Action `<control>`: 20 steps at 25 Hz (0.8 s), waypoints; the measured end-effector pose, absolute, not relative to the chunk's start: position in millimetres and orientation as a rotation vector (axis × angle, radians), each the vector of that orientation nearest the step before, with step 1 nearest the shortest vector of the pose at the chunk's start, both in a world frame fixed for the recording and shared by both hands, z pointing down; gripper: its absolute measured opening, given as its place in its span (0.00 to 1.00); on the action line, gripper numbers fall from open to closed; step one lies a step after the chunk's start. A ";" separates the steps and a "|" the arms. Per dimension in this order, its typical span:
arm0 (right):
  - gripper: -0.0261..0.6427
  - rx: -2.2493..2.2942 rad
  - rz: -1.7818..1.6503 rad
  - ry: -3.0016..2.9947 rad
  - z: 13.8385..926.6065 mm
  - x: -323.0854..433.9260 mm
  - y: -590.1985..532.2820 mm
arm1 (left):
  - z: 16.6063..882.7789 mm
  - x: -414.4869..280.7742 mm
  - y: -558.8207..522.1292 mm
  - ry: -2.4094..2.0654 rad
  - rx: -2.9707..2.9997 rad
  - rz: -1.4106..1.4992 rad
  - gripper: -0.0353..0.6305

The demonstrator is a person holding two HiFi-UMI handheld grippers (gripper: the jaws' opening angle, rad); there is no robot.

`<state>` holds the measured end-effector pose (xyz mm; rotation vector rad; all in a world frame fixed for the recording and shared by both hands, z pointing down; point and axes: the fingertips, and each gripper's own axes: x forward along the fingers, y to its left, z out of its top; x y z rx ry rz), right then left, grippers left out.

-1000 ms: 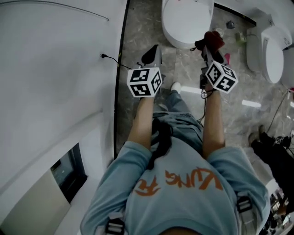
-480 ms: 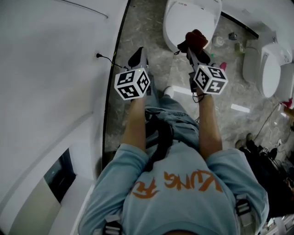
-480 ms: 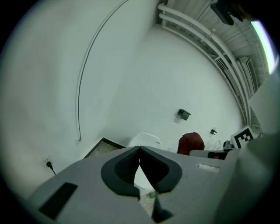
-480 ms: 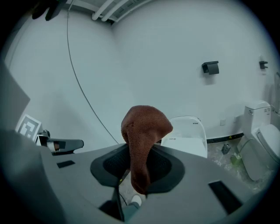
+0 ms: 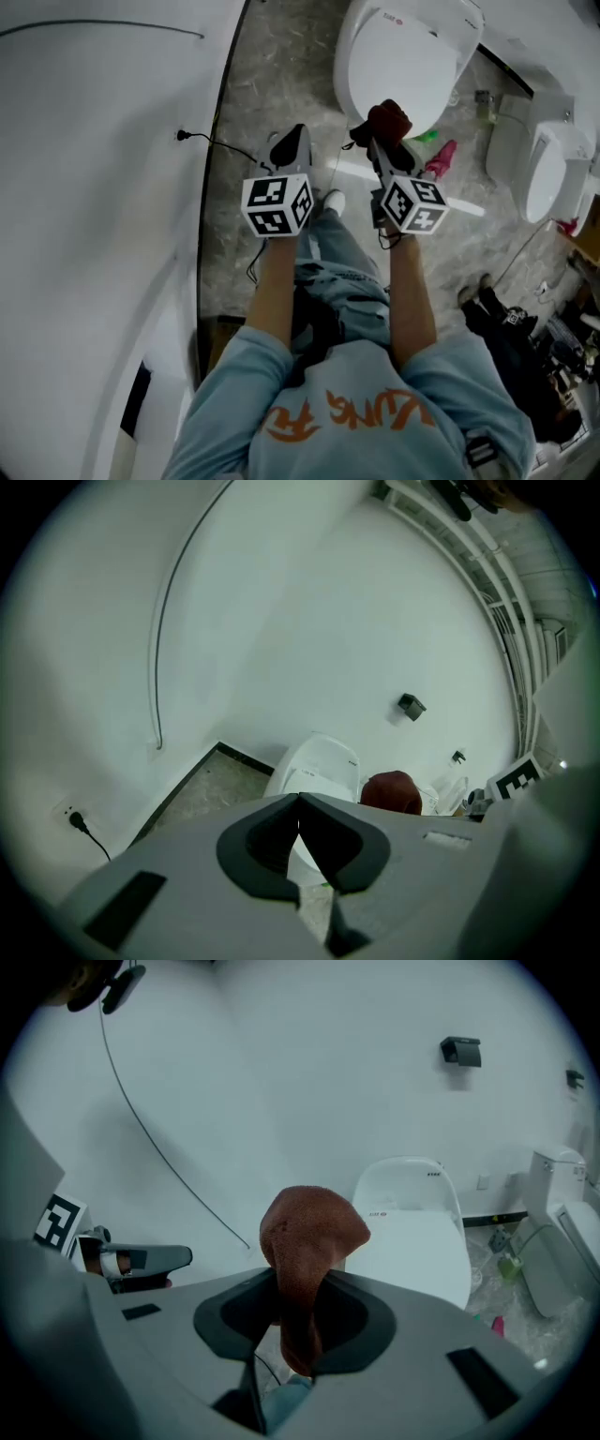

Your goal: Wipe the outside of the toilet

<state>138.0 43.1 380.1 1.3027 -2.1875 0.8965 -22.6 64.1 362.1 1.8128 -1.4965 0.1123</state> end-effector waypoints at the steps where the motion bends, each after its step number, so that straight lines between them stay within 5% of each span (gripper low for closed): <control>1: 0.20 1.291 0.920 -2.177 393.5 126.8 39.7 | 374.2 -27.0 59.3 -1.481 1.804 0.123 0.06; 20: 0.20 1.417 1.204 -2.036 592.0 30.8 -49.4 | 551.9 -92.6 -25.5 -1.309 1.803 0.381 0.06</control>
